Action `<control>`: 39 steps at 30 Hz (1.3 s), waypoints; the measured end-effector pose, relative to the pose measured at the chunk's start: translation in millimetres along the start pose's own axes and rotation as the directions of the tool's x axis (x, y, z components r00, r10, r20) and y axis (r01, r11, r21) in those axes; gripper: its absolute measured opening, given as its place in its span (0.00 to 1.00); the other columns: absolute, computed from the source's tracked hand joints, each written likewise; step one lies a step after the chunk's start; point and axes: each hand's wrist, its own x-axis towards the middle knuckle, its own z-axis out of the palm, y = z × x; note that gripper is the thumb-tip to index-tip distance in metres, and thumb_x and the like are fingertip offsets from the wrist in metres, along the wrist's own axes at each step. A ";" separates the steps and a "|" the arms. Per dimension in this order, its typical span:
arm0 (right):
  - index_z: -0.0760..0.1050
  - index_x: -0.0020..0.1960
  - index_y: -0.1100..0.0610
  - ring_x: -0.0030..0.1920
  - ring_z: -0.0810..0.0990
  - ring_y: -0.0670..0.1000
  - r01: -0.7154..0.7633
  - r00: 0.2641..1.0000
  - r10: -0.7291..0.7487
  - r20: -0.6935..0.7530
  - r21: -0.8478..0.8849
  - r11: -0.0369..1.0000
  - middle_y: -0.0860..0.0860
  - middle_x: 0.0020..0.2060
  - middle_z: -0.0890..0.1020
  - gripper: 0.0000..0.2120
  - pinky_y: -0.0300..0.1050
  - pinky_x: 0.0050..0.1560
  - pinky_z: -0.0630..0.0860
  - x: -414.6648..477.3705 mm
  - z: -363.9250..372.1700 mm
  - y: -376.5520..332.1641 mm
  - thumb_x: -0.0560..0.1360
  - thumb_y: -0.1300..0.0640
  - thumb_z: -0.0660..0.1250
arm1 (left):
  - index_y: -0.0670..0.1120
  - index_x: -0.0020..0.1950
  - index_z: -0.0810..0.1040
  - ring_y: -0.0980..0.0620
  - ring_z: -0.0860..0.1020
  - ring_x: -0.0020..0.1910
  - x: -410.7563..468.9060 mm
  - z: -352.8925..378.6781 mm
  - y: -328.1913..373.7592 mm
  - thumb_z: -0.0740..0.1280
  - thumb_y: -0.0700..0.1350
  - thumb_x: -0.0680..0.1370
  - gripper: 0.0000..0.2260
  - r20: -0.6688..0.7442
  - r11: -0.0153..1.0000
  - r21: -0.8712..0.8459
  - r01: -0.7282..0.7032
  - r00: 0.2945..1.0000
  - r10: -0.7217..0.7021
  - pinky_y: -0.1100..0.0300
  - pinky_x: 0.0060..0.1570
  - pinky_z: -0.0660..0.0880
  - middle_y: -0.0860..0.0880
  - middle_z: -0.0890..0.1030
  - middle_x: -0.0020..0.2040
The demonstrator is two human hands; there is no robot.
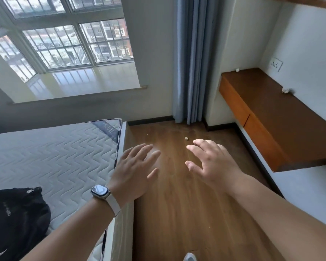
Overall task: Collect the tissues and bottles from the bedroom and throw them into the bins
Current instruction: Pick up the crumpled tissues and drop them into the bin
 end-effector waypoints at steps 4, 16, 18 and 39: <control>0.77 0.62 0.53 0.60 0.76 0.58 -0.008 0.999 0.008 -0.050 0.002 1.000 0.55 0.61 0.78 0.26 0.56 0.57 0.73 15.2 -5.6 23.1 0.74 0.39 0.55 | 0.51 0.66 0.74 0.47 0.72 0.67 35.6 7.5 2.7 0.61 0.57 0.77 0.20 0.016 1.000 -0.015 -0.002 1.000 0.002 0.51 0.65 0.68 0.49 0.76 0.66; 0.73 0.67 0.52 0.66 0.70 0.55 -0.156 0.988 0.156 0.020 -0.019 0.988 0.53 0.66 0.74 0.28 0.53 0.64 0.67 68.2 4.8 90.0 0.76 0.38 0.51 | 0.51 0.67 0.74 0.46 0.72 0.68 153.5 54.6 -24.6 0.60 0.57 0.78 0.20 0.031 0.977 -0.056 -0.204 0.978 0.206 0.48 0.66 0.69 0.48 0.76 0.67; 0.71 0.69 0.51 0.68 0.68 0.53 -0.194 0.980 0.196 0.021 -0.046 0.980 0.52 0.67 0.72 0.28 0.52 0.66 0.65 83.2 2.2 102.8 0.76 0.38 0.50 | 0.51 0.68 0.73 0.46 0.72 0.68 181.3 65.4 -33.7 0.60 0.57 0.78 0.21 0.031 0.973 -0.079 -0.218 0.975 0.221 0.46 0.66 0.69 0.48 0.75 0.67; 0.70 0.69 0.52 0.68 0.68 0.52 -0.382 0.923 0.384 -0.013 -0.123 0.916 0.50 0.67 0.71 0.26 0.52 0.66 0.66 310.4 -1.9 184.3 0.78 0.40 0.52 | 0.50 0.66 0.75 0.45 0.72 0.68 451.8 154.4 -136.2 0.59 0.57 0.77 0.21 -0.023 0.906 -0.209 -0.369 0.928 0.373 0.48 0.65 0.70 0.48 0.76 0.66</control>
